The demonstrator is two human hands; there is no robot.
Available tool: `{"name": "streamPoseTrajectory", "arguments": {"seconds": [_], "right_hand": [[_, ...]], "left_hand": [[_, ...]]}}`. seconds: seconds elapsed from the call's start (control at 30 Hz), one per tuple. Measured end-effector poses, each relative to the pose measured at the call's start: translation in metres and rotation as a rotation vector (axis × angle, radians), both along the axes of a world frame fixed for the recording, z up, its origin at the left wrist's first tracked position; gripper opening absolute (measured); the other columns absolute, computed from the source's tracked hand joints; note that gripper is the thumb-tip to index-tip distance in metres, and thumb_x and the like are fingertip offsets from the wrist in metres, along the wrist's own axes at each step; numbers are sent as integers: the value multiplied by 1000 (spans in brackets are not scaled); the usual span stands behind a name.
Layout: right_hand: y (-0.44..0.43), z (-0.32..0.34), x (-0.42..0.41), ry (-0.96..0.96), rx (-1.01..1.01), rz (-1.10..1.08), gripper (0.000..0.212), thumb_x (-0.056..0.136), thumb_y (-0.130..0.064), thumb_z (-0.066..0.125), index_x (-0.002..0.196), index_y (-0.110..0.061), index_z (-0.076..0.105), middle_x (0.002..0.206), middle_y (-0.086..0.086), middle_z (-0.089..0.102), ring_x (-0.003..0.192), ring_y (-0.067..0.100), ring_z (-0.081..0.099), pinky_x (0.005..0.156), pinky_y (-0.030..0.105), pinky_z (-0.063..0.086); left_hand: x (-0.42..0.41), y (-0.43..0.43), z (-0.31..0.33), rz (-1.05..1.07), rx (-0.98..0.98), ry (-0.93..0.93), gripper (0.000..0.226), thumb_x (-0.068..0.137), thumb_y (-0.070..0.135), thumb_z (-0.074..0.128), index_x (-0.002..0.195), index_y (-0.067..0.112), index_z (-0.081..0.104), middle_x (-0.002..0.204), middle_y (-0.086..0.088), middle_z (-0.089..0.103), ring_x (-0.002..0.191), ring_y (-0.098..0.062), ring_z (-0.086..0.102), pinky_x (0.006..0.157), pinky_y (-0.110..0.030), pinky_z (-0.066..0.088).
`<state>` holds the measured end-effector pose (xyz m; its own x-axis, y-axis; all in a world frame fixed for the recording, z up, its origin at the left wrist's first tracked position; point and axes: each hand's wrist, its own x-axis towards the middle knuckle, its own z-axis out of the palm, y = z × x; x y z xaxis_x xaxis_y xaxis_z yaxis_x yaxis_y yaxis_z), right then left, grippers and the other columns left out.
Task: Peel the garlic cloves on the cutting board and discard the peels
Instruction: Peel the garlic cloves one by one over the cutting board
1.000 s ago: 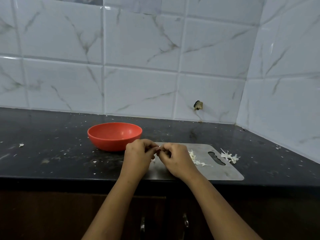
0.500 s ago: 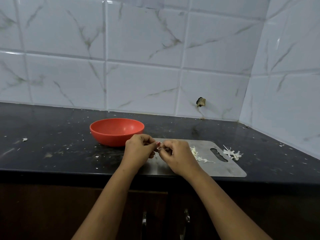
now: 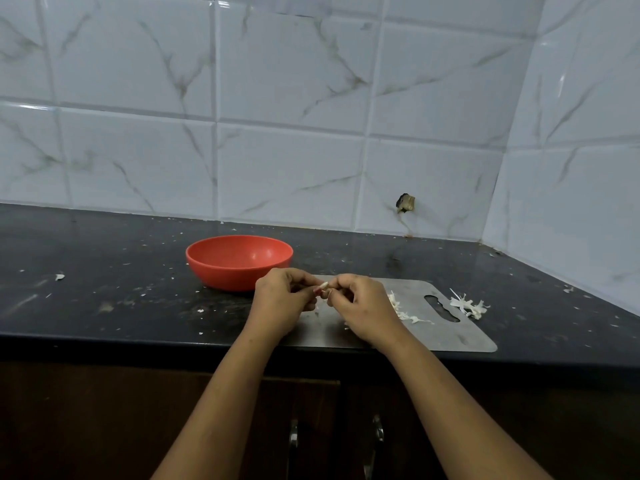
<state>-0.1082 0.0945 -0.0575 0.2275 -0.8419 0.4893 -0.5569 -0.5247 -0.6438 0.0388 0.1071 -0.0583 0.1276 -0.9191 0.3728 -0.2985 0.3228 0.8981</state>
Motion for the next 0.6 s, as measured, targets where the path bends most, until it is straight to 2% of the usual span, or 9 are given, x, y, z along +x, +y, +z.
{"name": "streamPoseTrajectory", "arguments": {"seconds": [0.1, 0.27, 0.47, 0.53, 0.6], "right_hand": [[0, 0, 0, -20, 12, 0, 17, 90, -11, 58, 82, -18, 71, 66, 3, 63, 50, 5, 45, 51, 26, 40], [-2, 0, 0, -60, 34, -1, 13, 90, -15, 60, 87, -14, 73, 76, 12, 69, 56, 8, 48, 51, 20, 36], [-2, 1, -3, -190, 55, -40, 16, 92, -14, 60, 83, -17, 73, 72, -6, 67, 63, -4, 57, 57, 9, 43], [-3, 1, -2, -205, 71, -37, 12, 91, -15, 63, 88, -17, 75, 73, -6, 69, 63, -3, 59, 59, 12, 46], [-1, 1, 0, -177, 101, -24, 11, 90, -17, 65, 92, -18, 76, 72, -2, 69, 62, 5, 58, 57, 17, 46]], "left_hand": [[0, -1, 0, 7, 7, 24, 11, 85, 1, 68, 86, 11, 74, 79, -7, 73, 70, -18, 71, 71, -27, 60], [-1, -2, -1, 26, 41, 82, 14, 82, 2, 71, 78, 15, 73, 74, -6, 73, 68, -16, 70, 74, -31, 60], [1, -3, -1, 71, 88, 181, 12, 80, 1, 72, 76, 11, 73, 76, -8, 73, 69, -15, 69, 78, -32, 59], [1, -3, -1, 79, 83, 164, 12, 79, 2, 73, 74, 12, 73, 74, -8, 73, 67, -14, 69, 76, -31, 59], [1, -3, -2, 78, 73, 172, 11, 78, 2, 74, 73, 12, 73, 72, -7, 73, 67, -15, 70, 76, -33, 60]]}}
